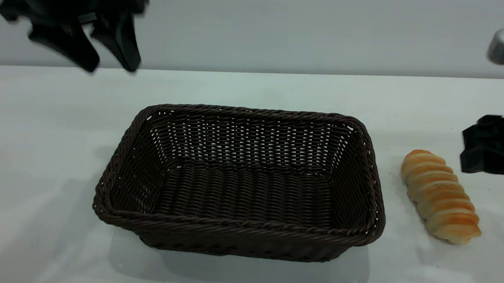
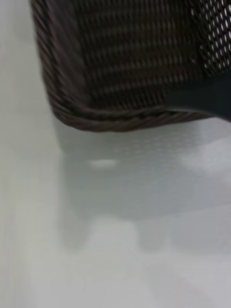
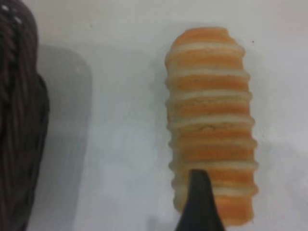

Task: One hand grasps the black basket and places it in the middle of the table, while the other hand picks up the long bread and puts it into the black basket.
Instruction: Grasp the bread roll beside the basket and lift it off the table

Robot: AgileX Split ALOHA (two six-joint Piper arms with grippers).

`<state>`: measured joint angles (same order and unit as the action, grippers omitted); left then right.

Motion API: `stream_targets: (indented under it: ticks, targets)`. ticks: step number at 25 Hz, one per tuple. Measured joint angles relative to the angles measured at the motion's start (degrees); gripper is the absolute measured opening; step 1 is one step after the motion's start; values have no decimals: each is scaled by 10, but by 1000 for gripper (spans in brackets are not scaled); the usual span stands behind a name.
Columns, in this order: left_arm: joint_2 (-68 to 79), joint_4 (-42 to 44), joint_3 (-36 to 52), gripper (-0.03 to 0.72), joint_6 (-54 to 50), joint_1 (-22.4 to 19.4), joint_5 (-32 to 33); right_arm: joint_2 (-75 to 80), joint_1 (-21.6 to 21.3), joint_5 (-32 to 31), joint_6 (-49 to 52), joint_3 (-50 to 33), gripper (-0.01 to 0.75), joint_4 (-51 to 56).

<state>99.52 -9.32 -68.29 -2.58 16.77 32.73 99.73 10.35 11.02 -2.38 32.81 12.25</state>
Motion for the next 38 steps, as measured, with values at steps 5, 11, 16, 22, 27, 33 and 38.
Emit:
stream_targets:
  ticks: [5,11,16,22,27,33,38]
  targets:
    - [-60,1,0,559,0,0,5,61,0,9,0,37,569,-5]
    - [-124,1,1,559,0,0,14,123,0,9,3,78,569,-7]
    - [-159,1,1,557,0,0,39,175,0,9,6,105,569,-14]
    - [-188,2,1,558,0,0,54,219,0,11,27,126,472,-23]
    - [-194,2,4,558,0,0,62,226,0,2,20,130,164,-24]
    - [-194,4,6,558,0,0,64,181,0,-53,-30,129,54,-24]
    - [-194,4,7,558,0,0,64,71,0,-97,-45,129,48,-25]
